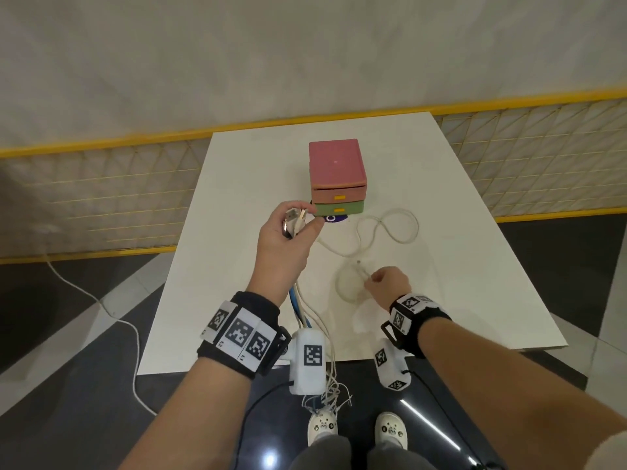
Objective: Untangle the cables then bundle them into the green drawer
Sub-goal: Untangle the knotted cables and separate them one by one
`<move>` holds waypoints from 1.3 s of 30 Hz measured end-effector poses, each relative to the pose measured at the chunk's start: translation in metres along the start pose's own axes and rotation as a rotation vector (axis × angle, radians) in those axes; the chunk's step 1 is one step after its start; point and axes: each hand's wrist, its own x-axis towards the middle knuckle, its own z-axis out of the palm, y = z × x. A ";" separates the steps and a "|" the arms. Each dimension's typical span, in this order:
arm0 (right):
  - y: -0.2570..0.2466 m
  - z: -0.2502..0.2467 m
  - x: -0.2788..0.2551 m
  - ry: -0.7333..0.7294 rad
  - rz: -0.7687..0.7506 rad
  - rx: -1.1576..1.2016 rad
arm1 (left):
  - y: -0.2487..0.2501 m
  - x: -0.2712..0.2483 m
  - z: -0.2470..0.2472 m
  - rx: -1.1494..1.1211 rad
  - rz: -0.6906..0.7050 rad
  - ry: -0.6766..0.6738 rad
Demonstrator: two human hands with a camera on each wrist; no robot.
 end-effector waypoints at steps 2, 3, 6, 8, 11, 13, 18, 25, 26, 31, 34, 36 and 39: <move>-0.008 -0.003 -0.006 0.065 -0.145 0.216 | -0.003 0.003 0.001 0.011 -0.048 0.014; -0.016 -0.007 -0.012 0.070 -0.210 0.355 | -0.005 0.003 0.003 0.025 -0.071 0.016; -0.048 -0.029 -0.042 0.018 -0.442 0.575 | -0.008 0.004 0.011 0.093 -0.114 -0.030; -0.062 -0.043 -0.064 -0.063 -0.608 0.540 | -0.008 0.004 0.019 0.148 -0.084 -0.071; -0.067 -0.055 -0.089 -0.113 -0.760 0.444 | -0.006 0.009 0.026 0.168 -0.060 -0.112; -0.064 -0.058 -0.095 -0.093 -0.767 0.436 | -0.003 0.011 0.028 0.131 -0.077 -0.162; -0.037 -0.059 -0.098 -0.258 -0.715 0.291 | 0.015 0.019 0.027 -0.043 -0.003 0.017; -0.010 -0.078 -0.091 -0.171 -0.694 0.067 | 0.032 0.010 0.019 -0.003 0.012 -0.236; -0.018 -0.084 -0.089 -0.120 -0.712 0.079 | 0.030 0.004 0.024 0.129 -0.025 -0.355; -0.042 -0.118 -0.084 -0.024 -0.746 0.129 | 0.023 -0.011 0.030 0.571 -0.046 -0.544; -0.020 -0.126 -0.085 -0.079 -0.642 0.130 | 0.021 0.004 0.013 0.282 -0.055 -0.037; -0.004 -0.124 -0.091 -0.147 -0.603 0.066 | 0.016 0.011 -0.001 0.257 0.002 0.179; 0.001 -0.115 -0.101 -0.192 -0.628 -0.001 | 0.018 -0.001 0.006 0.362 0.141 0.048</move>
